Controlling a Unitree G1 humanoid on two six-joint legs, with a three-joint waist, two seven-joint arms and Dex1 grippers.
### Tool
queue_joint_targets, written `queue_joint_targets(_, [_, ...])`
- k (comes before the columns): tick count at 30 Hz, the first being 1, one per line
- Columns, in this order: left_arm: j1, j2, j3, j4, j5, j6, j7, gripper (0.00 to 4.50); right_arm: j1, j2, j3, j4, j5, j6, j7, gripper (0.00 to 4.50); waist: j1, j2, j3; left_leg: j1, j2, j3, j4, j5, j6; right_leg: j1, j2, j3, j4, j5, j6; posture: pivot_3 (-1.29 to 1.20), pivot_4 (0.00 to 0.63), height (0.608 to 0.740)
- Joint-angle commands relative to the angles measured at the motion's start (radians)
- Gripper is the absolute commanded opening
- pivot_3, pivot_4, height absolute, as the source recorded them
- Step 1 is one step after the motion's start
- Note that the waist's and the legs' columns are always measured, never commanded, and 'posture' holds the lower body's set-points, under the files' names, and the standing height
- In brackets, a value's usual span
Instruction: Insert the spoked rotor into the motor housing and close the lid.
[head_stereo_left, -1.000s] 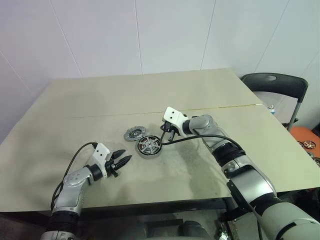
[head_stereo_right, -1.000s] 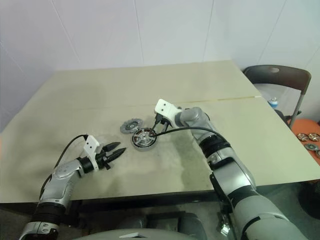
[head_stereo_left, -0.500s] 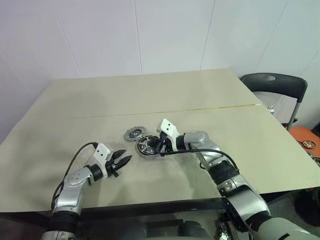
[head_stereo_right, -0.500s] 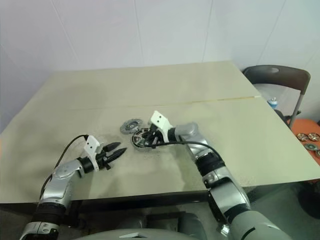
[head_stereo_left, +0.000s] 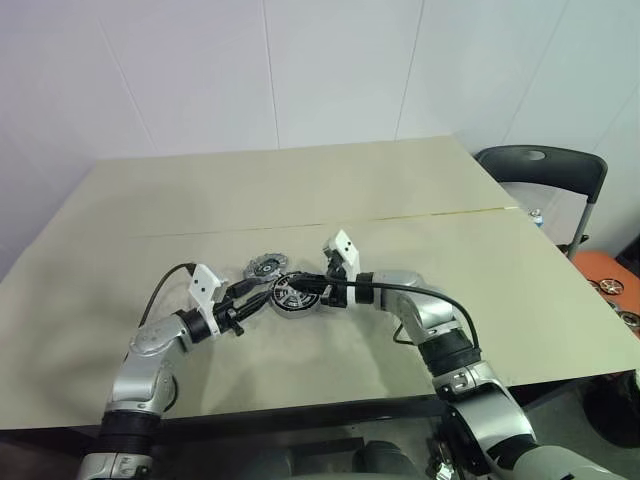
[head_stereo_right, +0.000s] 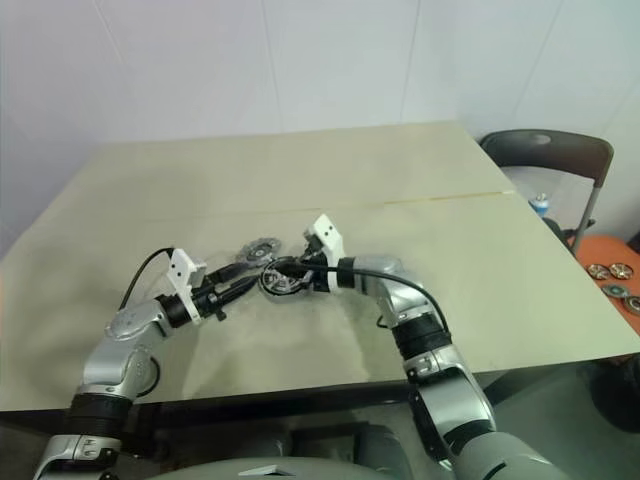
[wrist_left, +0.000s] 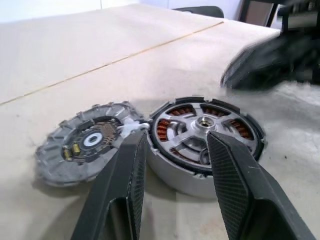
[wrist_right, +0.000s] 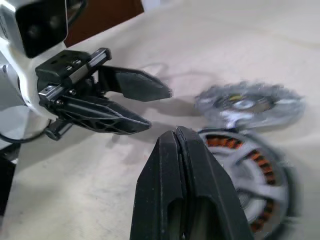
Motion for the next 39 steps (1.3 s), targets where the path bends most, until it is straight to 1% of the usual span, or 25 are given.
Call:
queue_joint_targets(1, [0.010, 0.030, 0.015, -0.008, 0.013, -0.010, 0.005, 2.05, -0.053, -0.043, 0.030, 0.023, -0.067, -0.083, -0.011, 0.04, -0.001, 0.000, 0.000, -0.001, 0.000, 0.000, 0.000, 0.000, 0.000, -0.001, 0.000, 0.000, 0.000, 0.000, 0.000, 0.00, 0.000, 0.740])
queue_joint_targets(3, [0.019, 0.041, 0.011, -0.001, 0.024, -0.017, 0.009, 2.05, -0.064, -0.091, 0.094, 0.045, -0.146, -0.156, 0.003, 0.04, 0.000, 0.000, 0.000, -0.002, 0.000, 0.000, 0.000, 0.000, 0.000, -0.002, 0.000, 0.000, 0.000, 0.000, 0.000, 0.00, 0.000, 0.740])
queue_joint_targets(5, [0.021, 0.043, 0.011, 0.002, 0.026, -0.018, 0.010, 2.05, -0.073, -0.112, 0.106, 0.016, -0.135, -0.158, 0.051, 0.04, 0.002, 0.000, 0.000, -0.003, 0.000, 0.000, 0.000, 0.000, 0.000, -0.002, 0.000, 0.000, 0.000, 0.000, 0.000, 0.00, 0.000, 0.740])
queue_joint_targets(8, [0.022, 0.044, 0.012, 0.010, 0.029, -0.023, 0.012, 2.05, -0.095, -0.137, 0.115, -0.039, -0.124, -0.146, 0.099, 0.61, 0.002, 0.000, 0.000, -0.005, 0.000, 0.000, 0.000, 0.000, 0.000, -0.005, 0.000, 0.000, 0.000, 0.000, 0.000, 0.00, 0.000, 0.740])
queue_joint_targets(13, [0.028, 0.051, 0.024, 0.004, 0.025, -0.031, 0.011, 2.05, -0.090, -0.183, 0.173, -0.104, -0.165, -0.169, 0.153, 2.27, 0.004, -0.001, 0.000, -0.006, 0.000, 0.000, 0.000, 0.000, 0.000, -0.006, 0.000, 0.000, 0.000, 0.000, 0.000, 0.00, 0.000, 0.740])
queue_joint_targets(15, [0.036, 0.055, 0.036, -0.022, 0.002, -0.031, -0.003, 2.05, -0.080, -0.210, 0.209, -0.129, -0.184, -0.164, 0.185, 3.02, 0.005, -0.001, 0.000, -0.006, 0.000, 0.000, 0.000, 0.000, 0.000, -0.006, 0.000, 0.000, 0.000, 0.000, 0.000, 0.00, 0.000, 0.740])
queue_joint_targets(18, [0.049, 0.066, 0.040, -0.059, -0.013, -0.031, -0.020, 2.05, -0.059, -0.241, 0.259, -0.141, -0.221, -0.178, 0.206, 3.98, 0.007, -0.001, 0.000, -0.007, 0.000, 0.000, 0.000, 0.000, 0.000, -0.006, 0.000, 0.000, 0.000, 0.000, 0.000, 0.00, 0.000, 0.740])
queue_joint_targets(24, [0.062, 0.086, 0.051, -0.152, -0.045, -0.011, -0.034, 2.05, -0.057, -0.196, 0.285, -0.061, -0.309, -0.258, 0.088, 3.98, 0.008, -0.002, 0.000, -0.006, 0.000, 0.001, 0.000, 0.000, 0.000, -0.006, -0.001, 0.000, 0.001, 0.000, 0.000, 0.00, 0.000, 0.740])
queue_joint_targets(29, [0.051, 0.099, 0.051, -0.173, -0.048, 0.004, -0.021, 2.05, -0.064, -0.181, 0.287, 0.001, -0.354, -0.314, 0.042, 3.98, 0.008, -0.002, 0.000, -0.006, 0.000, 0.001, 0.000, 0.000, 0.000, -0.006, 0.000, 0.000, 0.001, 0.000, 0.000, 0.00, 0.000, 0.740])
queue_joint_targets(32, [0.044, 0.107, 0.048, -0.182, -0.044, 0.007, -0.013, 2.05, -0.052, -0.180, 0.277, -0.013, -0.337, -0.315, 0.065, 3.40, 0.008, -0.002, 0.000, -0.006, 0.000, 0.001, 0.000, 0.000, 0.000, -0.006, 0.000, 0.000, 0.001, 0.000, 0.000, 0.00, 0.000, 0.740])
queue_joint_targets(35, [0.025, 0.116, 0.041, -0.206, -0.040, 0.019, -0.007, 2.05, -0.040, -0.188, 0.279, -0.039, -0.328, -0.307, 0.091, 2.50, 0.008, -0.002, 0.000, -0.005, 0.000, 0.001, 0.001, 0.000, 0.000, -0.006, 0.000, 0.000, 0.001, 0.000, 0.000, 0.00, 0.000, 0.740])
queue_joint_targets(39, [0.009, 0.120, 0.038, -0.210, -0.040, 0.027, 0.001, 2.05, -0.042, -0.196, 0.283, -0.051, -0.338, -0.306, 0.110, 1.09, 0.008, -0.002, 0.000, -0.004, 0.000, 0.001, 0.001, 0.000, -0.001, -0.004, 0.000, 0.000, 0.002, 0.000, 0.000, 0.00, 0.000, 0.740])
